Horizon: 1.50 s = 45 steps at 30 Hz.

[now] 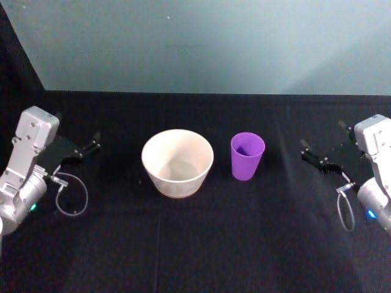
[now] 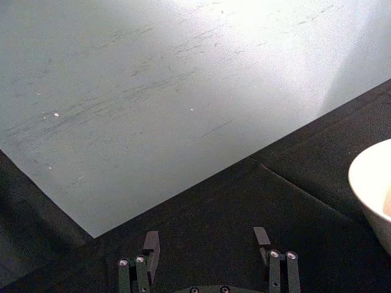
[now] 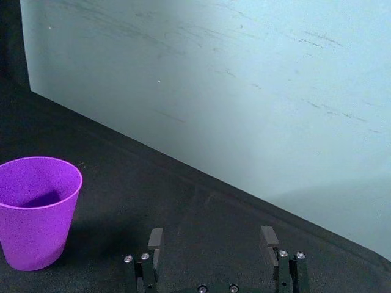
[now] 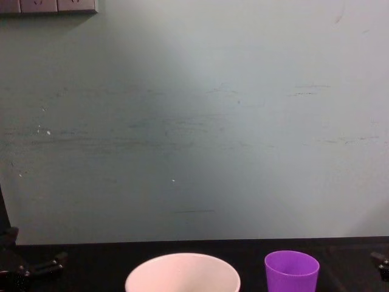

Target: Pick up the cup and pour the mung beans from the cup into the bowl.

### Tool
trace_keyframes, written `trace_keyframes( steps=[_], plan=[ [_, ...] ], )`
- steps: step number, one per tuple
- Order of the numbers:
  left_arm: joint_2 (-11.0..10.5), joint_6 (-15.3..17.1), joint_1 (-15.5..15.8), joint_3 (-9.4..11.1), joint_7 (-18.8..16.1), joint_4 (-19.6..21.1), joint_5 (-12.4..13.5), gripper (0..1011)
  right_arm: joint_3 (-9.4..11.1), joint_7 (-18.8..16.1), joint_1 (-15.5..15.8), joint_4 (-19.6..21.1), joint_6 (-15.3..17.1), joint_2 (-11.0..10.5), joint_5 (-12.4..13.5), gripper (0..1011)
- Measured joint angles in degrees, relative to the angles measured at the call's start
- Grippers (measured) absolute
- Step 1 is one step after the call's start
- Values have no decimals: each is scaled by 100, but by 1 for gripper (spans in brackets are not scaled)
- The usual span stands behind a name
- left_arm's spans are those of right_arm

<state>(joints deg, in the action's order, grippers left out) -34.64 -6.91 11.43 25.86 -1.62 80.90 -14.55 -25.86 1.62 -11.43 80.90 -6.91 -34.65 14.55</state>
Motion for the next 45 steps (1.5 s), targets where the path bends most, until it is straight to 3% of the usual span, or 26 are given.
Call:
trace_keyframes(
  steps=[45],
  plan=[
    [0,0,0,0,0,0,0,1000,0,0,0,0,0,0,0,1000]
  ],
)
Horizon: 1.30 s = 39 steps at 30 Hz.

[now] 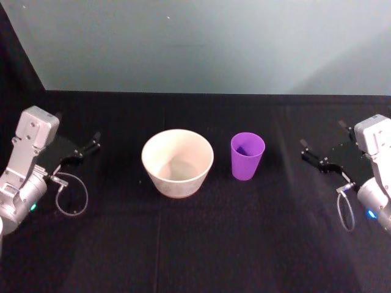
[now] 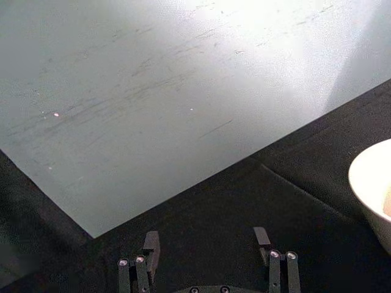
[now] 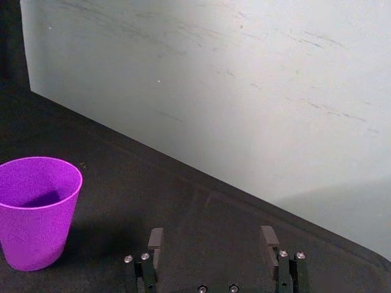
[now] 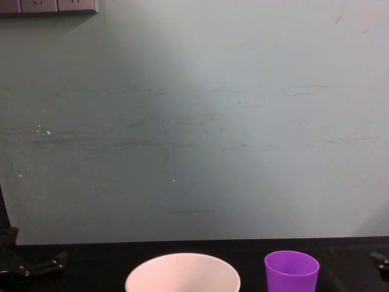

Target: Pick up the cup and pour the mung beans from the cup into the bowl.

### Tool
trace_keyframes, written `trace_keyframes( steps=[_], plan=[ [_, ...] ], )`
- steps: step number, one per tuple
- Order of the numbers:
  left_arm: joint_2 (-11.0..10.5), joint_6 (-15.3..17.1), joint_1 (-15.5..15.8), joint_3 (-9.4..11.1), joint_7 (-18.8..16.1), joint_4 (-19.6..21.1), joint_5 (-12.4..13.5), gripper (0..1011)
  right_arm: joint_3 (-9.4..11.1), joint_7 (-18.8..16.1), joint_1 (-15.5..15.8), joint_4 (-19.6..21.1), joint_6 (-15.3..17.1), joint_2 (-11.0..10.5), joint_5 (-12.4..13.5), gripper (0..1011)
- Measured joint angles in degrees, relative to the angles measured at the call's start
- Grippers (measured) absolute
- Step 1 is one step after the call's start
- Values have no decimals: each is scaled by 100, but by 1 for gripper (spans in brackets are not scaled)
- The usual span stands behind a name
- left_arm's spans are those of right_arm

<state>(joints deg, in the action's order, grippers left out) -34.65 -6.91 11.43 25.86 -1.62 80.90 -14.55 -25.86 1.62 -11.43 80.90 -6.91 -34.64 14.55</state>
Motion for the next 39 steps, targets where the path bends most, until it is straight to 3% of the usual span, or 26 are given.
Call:
trace_keyframes(
  steps=[12,25,30,33,39],
  plan=[
    [0,0,0,-1,0,0,0,1000,24,-158,233,208,-2,6,-70,1000],
    [0,0,0,0,0,0,0,1000,-184,-496,445,393,3,284,-227,1000],
    [0,0,0,0,0,0,0,1000,-185,-750,389,231,-62,491,-48,1000],
    [0,0,0,0,0,0,0,1000,-139,-1030,245,-30,-85,735,206,1000],
    [0,0,0,0,0,0,0,1000,-130,-1264,59,-270,-77,953,310,1000]
  ],
)
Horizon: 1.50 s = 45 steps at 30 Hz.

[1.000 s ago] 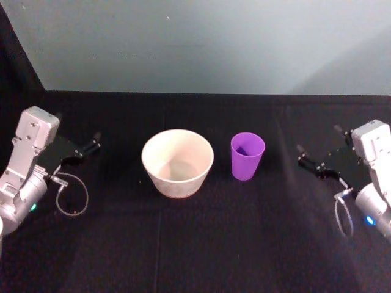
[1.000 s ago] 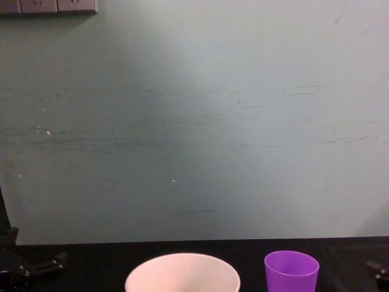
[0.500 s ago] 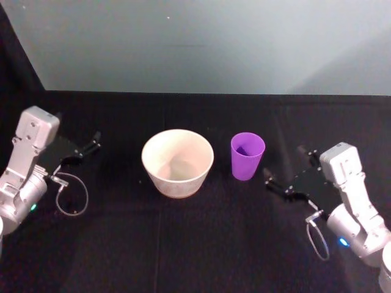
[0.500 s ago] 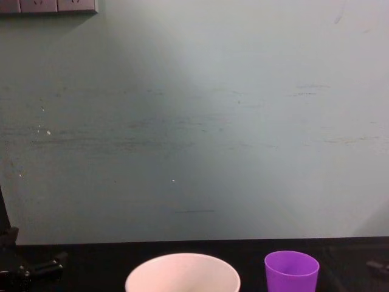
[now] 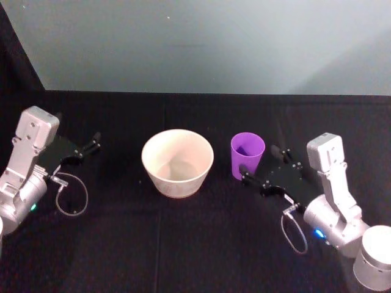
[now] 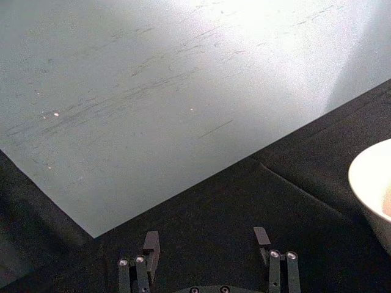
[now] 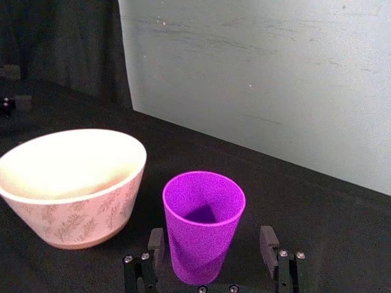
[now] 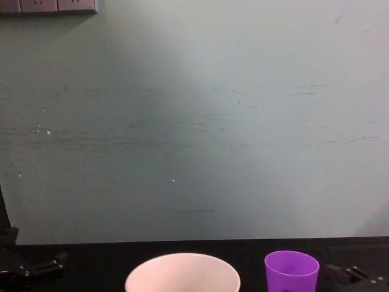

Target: Pick up the cup and pour the mung beans from the cup into the bowl.

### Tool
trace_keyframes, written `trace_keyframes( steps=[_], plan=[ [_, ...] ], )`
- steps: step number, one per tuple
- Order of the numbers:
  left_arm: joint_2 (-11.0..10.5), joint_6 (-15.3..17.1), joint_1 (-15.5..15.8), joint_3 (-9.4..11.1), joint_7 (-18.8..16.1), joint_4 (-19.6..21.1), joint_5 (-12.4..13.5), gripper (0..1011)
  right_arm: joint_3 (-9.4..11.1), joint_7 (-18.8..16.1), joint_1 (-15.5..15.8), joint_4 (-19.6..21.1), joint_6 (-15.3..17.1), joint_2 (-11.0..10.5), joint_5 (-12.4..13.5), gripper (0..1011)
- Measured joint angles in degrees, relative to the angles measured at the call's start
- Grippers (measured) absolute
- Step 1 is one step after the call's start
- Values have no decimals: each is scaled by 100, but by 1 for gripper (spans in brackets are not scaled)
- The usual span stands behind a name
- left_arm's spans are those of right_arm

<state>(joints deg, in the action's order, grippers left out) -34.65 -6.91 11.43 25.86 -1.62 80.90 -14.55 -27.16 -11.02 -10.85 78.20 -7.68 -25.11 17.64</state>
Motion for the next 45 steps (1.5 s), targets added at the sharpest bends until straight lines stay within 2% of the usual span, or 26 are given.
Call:
trace_keyframes(
  steps=[17,27,38,45],
  plan=[
    [0,0,0,0,0,0,0,1000,57,-262,-505,-703,107,572,-68,1000],
    [0,0,0,0,0,0,0,1000,156,-395,-594,-913,107,751,-108,993],
    [0,0,0,0,0,0,0,1000,318,-533,-548,-901,157,836,-108,744],
    [0,0,0,0,0,0,0,1000,445,-549,-449,-593,254,801,-141,724]
  ],
)
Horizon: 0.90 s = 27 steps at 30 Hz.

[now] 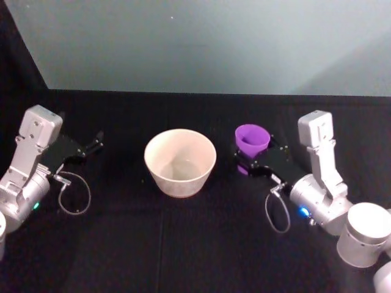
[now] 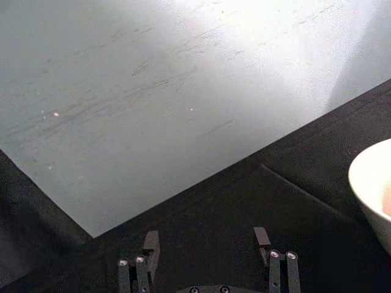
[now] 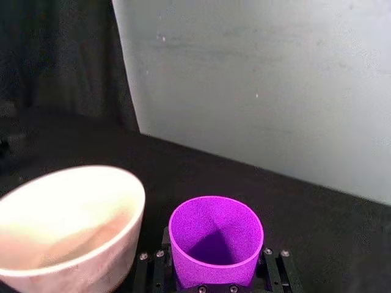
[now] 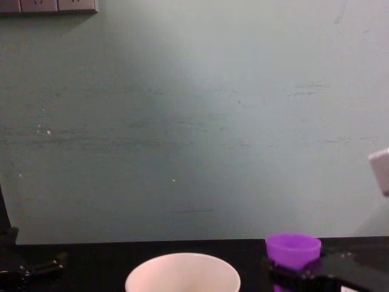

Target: Pick up the cup and pour the mung beans from the cup into the bowl.

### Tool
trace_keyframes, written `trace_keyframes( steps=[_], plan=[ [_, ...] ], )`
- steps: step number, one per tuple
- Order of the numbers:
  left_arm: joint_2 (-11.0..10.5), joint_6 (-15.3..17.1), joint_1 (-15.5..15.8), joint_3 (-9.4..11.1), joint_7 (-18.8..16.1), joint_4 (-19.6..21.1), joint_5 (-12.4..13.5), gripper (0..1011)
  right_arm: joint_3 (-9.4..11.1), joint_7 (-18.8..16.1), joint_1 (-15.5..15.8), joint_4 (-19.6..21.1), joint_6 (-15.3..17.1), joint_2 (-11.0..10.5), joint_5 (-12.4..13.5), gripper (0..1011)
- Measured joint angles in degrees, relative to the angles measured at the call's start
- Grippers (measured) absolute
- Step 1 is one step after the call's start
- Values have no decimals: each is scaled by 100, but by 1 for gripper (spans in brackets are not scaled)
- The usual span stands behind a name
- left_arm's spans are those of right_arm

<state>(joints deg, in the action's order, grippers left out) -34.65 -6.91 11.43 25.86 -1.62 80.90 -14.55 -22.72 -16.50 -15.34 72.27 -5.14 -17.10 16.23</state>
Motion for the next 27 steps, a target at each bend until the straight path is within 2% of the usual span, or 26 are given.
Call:
trace_keyframes(
  steps=[10,15,27],
  plan=[
    [0,0,0,0,0,0,1,1000,340,-31,248,895,230,-107,54,724],
    [0,0,0,0,0,0,0,1000,456,-71,344,1204,283,-140,43,723],
    [0,0,0,-1,0,0,0,1000,474,-80,364,1238,296,-146,21,724]
  ],
)
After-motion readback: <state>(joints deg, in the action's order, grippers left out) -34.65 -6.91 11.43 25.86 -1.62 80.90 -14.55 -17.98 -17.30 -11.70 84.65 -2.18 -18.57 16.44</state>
